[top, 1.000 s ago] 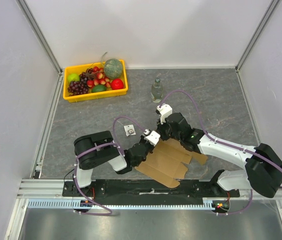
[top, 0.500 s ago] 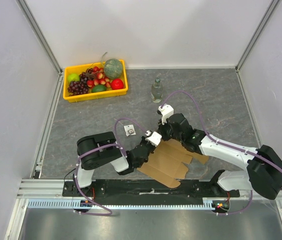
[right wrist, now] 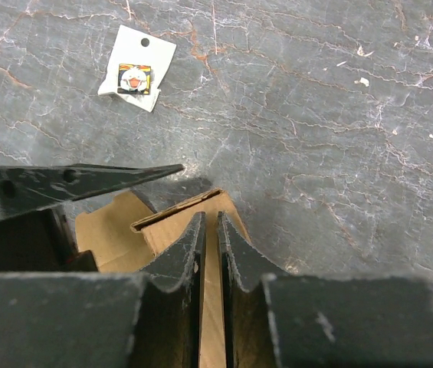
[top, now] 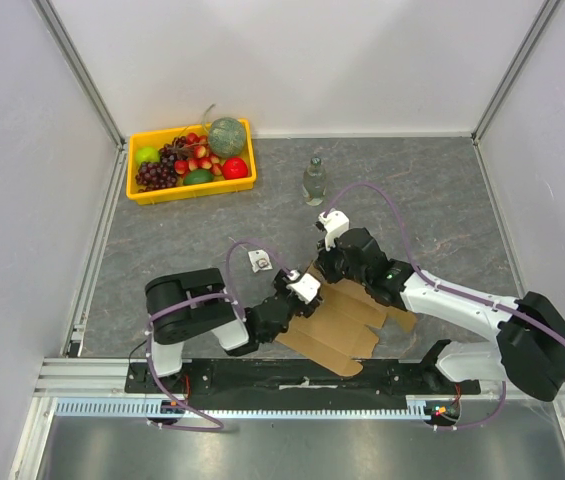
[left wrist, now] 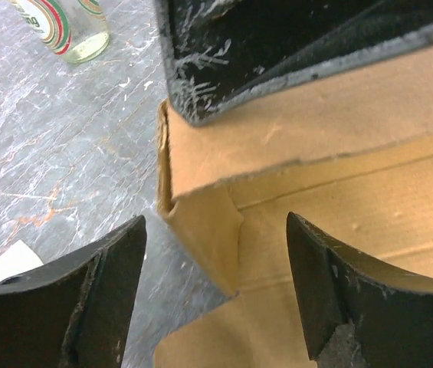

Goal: Fold the paper box

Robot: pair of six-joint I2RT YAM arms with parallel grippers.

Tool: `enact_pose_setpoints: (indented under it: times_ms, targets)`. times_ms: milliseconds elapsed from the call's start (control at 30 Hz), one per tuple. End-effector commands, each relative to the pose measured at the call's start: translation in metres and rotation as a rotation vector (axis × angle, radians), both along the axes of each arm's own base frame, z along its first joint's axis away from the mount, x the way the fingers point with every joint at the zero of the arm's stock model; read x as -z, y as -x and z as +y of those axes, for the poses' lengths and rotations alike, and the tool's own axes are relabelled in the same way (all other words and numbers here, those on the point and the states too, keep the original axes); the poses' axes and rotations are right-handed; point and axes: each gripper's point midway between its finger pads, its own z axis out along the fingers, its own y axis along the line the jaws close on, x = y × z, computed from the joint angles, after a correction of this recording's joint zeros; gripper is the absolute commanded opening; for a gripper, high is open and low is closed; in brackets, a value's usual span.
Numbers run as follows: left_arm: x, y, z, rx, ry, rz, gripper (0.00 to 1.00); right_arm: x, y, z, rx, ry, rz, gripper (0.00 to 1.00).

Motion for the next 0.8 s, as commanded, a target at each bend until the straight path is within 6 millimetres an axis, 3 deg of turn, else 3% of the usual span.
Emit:
enact_pose_setpoints:
  times_ms: [0, 200, 400, 600, 767]
  targets:
    - [-0.093, 0.012, 0.0, 0.044, 0.381, -0.104, 0.82, 0.003, 0.007, -0.001, -0.004, -0.007, 0.017, 0.17]
    - [-0.097, 0.033, 0.022, 0.081, 0.461, 0.017, 0.9, -0.005, 0.005, -0.002, 0.004, -0.019, -0.006, 0.17]
    - [-0.099, 0.051, 0.031, 0.117, 0.506, 0.128, 0.92, -0.008, 0.004, -0.007, 0.024, -0.015, -0.017, 0.18]
    - [-0.096, 0.054, 0.036, 0.113, 0.463, 0.146, 0.92, -0.01, 0.005, -0.008, 0.028, -0.023, -0.02, 0.19]
    - [-0.082, 0.055, 0.041, 0.093, 0.431, 0.176, 0.89, -0.014, 0.004, -0.013, 0.048, -0.017, -0.031, 0.22]
